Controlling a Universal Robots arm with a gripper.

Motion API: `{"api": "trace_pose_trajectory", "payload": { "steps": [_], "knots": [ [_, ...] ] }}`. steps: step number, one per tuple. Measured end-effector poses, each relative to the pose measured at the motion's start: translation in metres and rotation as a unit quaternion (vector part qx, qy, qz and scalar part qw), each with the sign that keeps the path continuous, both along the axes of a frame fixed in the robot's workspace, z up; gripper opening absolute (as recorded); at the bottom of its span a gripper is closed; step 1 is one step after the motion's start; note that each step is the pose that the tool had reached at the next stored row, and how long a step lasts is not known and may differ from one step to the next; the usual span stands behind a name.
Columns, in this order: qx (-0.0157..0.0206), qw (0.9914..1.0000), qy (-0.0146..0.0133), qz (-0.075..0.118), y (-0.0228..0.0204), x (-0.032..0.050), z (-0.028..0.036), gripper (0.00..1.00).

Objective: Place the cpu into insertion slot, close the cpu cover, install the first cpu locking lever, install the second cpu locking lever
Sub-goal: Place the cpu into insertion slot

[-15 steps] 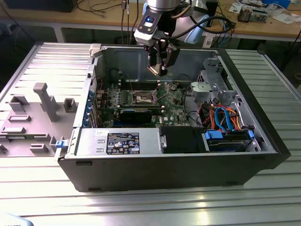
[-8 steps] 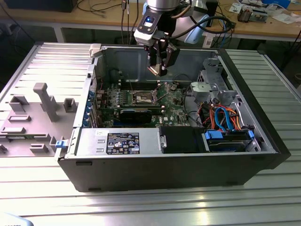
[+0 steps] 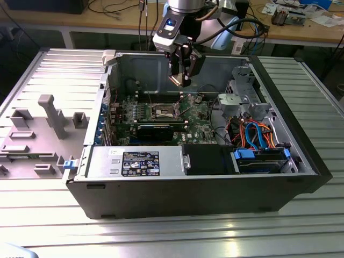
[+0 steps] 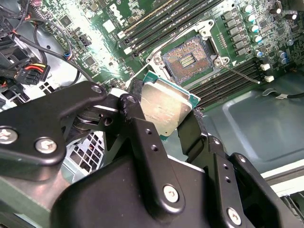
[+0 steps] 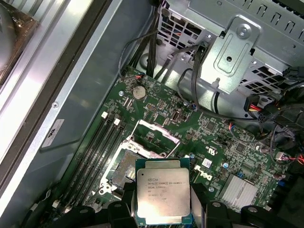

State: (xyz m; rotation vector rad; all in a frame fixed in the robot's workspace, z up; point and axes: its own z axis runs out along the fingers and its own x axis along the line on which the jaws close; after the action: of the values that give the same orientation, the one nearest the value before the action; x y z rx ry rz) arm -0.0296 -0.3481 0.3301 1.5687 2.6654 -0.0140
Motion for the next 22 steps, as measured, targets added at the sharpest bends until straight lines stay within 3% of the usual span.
{"api": "trace_pose_trajectory", "payload": {
  "steps": [11,22],
  "knots": [
    [0.0000,0.99980,0.0000,-0.020,0.0000,0.0000,-0.0002,0.55],
    [0.0000,0.99965,0.0000,-0.026,0.0000,0.0000,-0.0004,0.55]
  ]
}}
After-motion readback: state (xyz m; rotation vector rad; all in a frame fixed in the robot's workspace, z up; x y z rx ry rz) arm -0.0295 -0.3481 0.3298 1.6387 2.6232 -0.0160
